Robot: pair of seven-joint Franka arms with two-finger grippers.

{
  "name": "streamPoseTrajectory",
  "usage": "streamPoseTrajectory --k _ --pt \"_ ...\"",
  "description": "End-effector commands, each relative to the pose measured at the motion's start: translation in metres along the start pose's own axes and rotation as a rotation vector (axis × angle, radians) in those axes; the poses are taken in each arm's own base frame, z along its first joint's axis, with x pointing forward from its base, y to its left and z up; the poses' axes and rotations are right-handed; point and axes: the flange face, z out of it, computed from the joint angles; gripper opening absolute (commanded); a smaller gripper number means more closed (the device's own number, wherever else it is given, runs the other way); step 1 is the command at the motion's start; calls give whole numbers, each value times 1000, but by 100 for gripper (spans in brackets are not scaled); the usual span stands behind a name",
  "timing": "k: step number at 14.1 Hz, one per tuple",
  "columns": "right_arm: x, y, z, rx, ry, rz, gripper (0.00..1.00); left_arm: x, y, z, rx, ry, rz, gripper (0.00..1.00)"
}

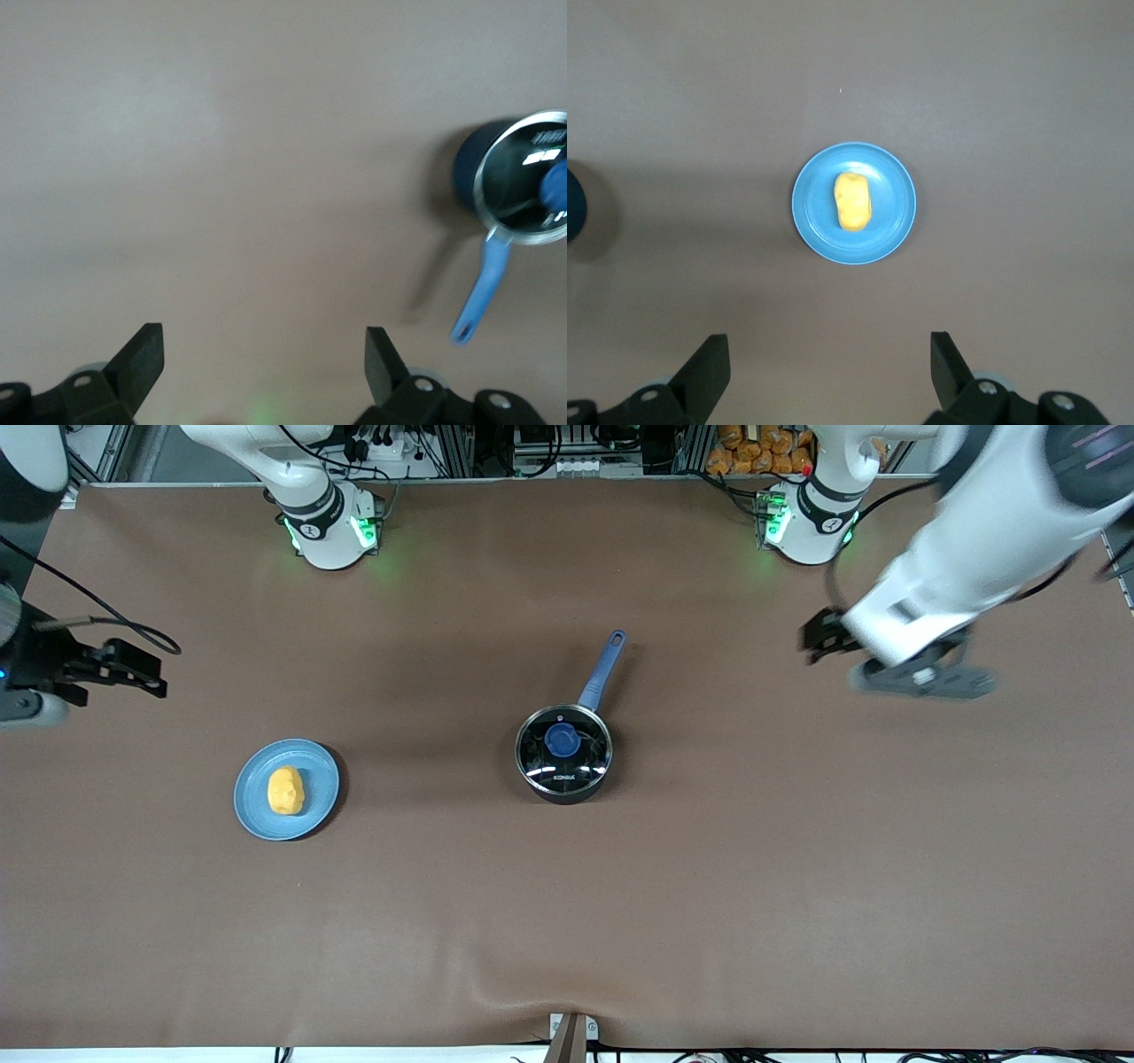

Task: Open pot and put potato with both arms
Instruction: 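Reach the left gripper to the lid knob while the right gripper reaches the potato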

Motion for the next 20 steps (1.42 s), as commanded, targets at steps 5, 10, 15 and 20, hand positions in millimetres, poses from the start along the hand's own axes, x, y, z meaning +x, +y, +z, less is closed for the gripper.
streamPoseTrajectory --k 5,10,15,20 --pt "12 7 112 6 40 1 100 15 174 68 -76 40 -186 100" --pt "17 1 210 0 78 -10 100 5 253 120 -160 69 -427 100" --pt "29 31 279 -11 85 -146 100 5 288 161 -222 72 -551 100" --pt "23 30 339 -21 131 -155 100 6 310 206 -231 91 -618 100"
